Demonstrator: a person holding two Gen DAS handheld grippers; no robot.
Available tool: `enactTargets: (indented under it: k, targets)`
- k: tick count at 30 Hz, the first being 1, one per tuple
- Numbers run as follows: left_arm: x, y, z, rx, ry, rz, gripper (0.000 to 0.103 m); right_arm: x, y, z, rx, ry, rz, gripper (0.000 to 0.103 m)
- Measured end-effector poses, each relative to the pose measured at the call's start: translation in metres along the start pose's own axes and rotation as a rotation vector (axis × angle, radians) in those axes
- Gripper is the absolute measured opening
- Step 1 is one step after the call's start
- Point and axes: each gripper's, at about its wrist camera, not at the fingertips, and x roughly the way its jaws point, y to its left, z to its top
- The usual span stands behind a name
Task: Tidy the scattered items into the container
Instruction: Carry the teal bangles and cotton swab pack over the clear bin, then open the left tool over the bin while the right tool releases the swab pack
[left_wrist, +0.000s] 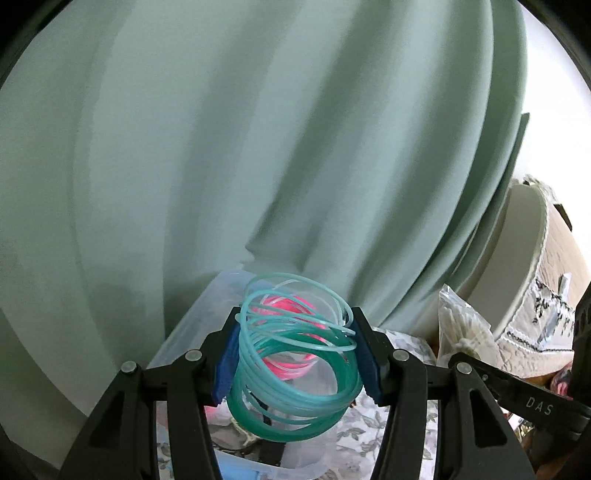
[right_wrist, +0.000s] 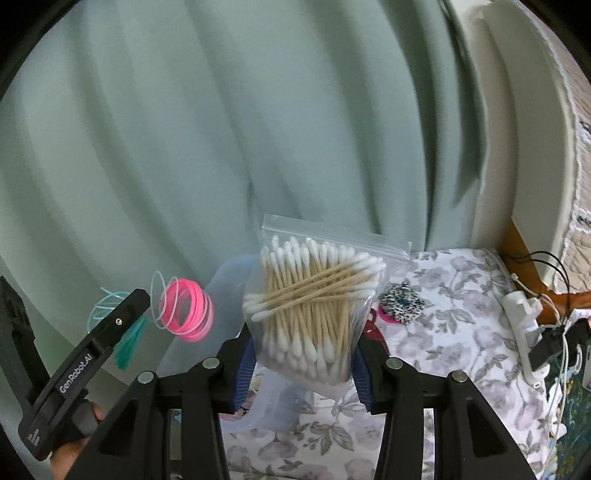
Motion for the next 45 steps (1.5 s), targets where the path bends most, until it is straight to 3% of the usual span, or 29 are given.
enactTargets:
  k: [10, 24, 45]
  targets:
    - [0.008, 0.029, -0.002, -0.043, 0.020, 0.042, 0.057, 0.028, 0.031, -0.007, -0.065, 0.051, 0.038, 0.048]
    - [0.031, 0.044, -0.010, -0.050, 0.109, 0.064, 0.058, 0.057, 0.065, -0.022, -0.114, 0.143, 0.064, 0.049]
    - [0.050, 0.055, -0.020, -0.047, 0.208, 0.097, 0.061, 0.103, 0.081, -0.035, -0.155, 0.246, 0.061, 0.051]
